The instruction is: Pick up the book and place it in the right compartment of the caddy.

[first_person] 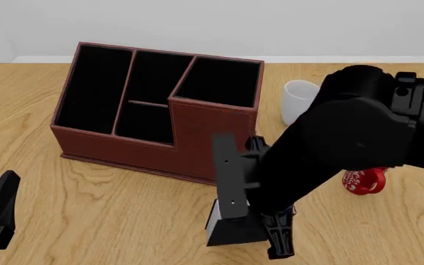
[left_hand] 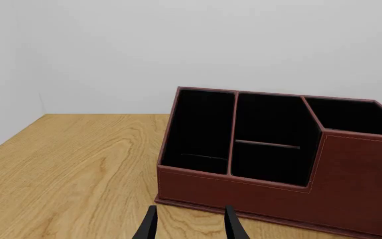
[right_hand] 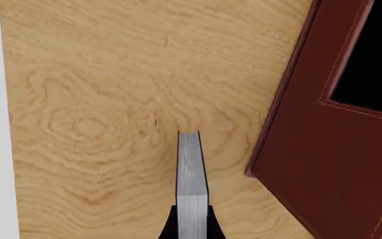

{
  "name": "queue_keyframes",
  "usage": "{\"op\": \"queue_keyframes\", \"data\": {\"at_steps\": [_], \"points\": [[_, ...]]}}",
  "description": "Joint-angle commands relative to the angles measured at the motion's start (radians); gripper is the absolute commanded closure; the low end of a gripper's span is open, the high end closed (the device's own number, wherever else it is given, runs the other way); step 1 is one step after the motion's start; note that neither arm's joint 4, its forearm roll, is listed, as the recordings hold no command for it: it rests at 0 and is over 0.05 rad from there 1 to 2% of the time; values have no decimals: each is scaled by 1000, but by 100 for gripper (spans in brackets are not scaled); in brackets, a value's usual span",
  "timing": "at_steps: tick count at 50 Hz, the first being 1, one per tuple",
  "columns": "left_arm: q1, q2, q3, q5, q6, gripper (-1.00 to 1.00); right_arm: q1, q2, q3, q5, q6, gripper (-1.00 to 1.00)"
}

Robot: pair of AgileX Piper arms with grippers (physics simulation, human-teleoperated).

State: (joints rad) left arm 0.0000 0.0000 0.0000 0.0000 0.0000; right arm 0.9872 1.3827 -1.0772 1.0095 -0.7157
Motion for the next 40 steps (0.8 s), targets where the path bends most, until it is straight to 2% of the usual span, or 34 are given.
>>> {"op": "queue_keyframes", "data": {"at_steps": [1, 2, 3, 4, 6, 7, 10, 11, 12, 13, 14, 17, 19, 20, 21, 23, 25, 26, 29, 30, 32, 33, 34, 37, 39, 40], "points": [[0, 0, 0, 0, 0, -100, 60, -27, -139, 46, 234, 100], [0, 0, 0, 0, 0, -100, 79, -38, -150, 50, 259, 100], [0, 0, 0, 0, 0, -100, 103, -49, -210, 63, 363, 100], [0, 0, 0, 0, 0, -100, 110, -54, -218, 68, 377, 100], [0, 0, 0, 0, 0, -100, 90, -64, -220, 65, 349, 100], [0, 0, 0, 0, 0, -100, 82, -63, -230, 68, 364, 100], [0, 0, 0, 0, 0, -100, 50, -66, -218, 72, 329, 100], [0, 0, 0, 0, 0, -100, 66, -69, -242, 84, 374, 100], [0, 0, 0, 0, 0, -100, 72, -70, -252, 91, 392, 100], [0, 0, 0, 0, 0, -100, 50, -69, -249, 91, 361, 100], [0, 0, 0, 0, 0, -100, 42, -68, -258, 96, 367, 100], [0, 0, 0, 0, 0, -100, 27, -56, -328, 125, 419, 100], [0, 0, 0, 0, 0, -100, 60, -58, -378, 152, 479, 100], [0, 0, 0, 0, 0, -100, 42, -53, -403, 156, 465, 100], [0, 0, 0, 0, 0, -100, 60, -53, -436, 172, 501, 100], [0, 0, 0, 0, 0, -100, 41, -44, -452, 188, 480, 100], [0, 0, 0, 0, 0, -100, 46, -41, -476, 201, 505, 100], [0, 0, 0, 0, 0, -100, 47, -44, -474, 205, 493, 100], [0, 0, 0, 0, 0, -100, 31, -34, -498, 210, 511, 100], [0, 0, 0, 0, 0, -100, 46, -35, -508, 210, 555, 100], [0, 0, 0, 0, 0, -100, 13, -21, -533, 210, 565, 100], [0, 0, 0, 0, 0, -100, 7, -15, -546, 210, 594, 100], [0, 0, 0, 0, 0, -100, 6, -14, -546, 210, 594, 100], [0, 0, 0, 0, 0, -100, -2, -5, -571, 210, 641, 100], [0, 0, 0, 0, 0, -100, -11, -1, -580, 210, 631, 100], [0, 0, 0, 0, 0, -100, -16, 3, -586, 210, 651, 100]]}}
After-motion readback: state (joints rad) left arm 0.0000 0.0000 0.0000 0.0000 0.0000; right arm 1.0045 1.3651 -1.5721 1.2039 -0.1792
